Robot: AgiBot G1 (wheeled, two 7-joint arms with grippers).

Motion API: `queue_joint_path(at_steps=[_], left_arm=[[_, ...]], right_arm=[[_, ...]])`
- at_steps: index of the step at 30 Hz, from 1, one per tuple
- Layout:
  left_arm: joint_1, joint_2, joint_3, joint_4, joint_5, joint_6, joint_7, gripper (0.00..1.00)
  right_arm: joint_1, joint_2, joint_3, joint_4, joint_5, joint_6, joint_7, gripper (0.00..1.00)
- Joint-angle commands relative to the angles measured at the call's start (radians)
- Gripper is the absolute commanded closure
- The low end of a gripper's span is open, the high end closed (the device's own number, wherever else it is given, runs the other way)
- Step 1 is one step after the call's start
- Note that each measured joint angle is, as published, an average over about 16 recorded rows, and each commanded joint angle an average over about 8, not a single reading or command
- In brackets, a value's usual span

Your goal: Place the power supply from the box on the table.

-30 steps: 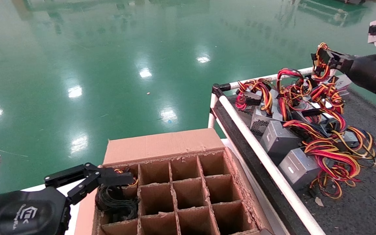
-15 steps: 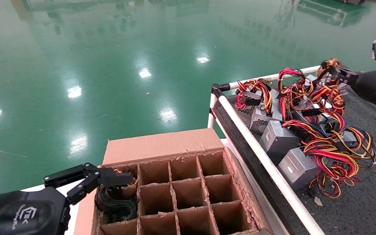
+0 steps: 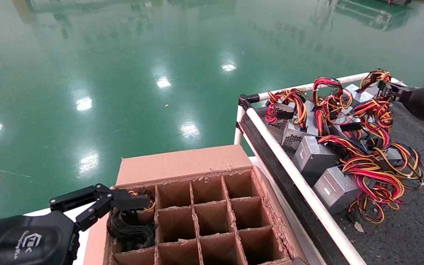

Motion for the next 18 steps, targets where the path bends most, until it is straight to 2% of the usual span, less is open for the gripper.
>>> queue_joint_path(at_steps=[1,18], left_arm=[[0.000,0.000,0.000,0.000,0.000,0.000,0.000,0.00],[0.000,0.000,0.000,0.000,0.000,0.000,0.000,0.00]], right_arm=[[-0.001,0.000,-0.001,0.000,-0.002,0.001,0.001,0.00],[0.000,0.000,0.002,0.000,0.003,-0.002,-0.003,0.00]])
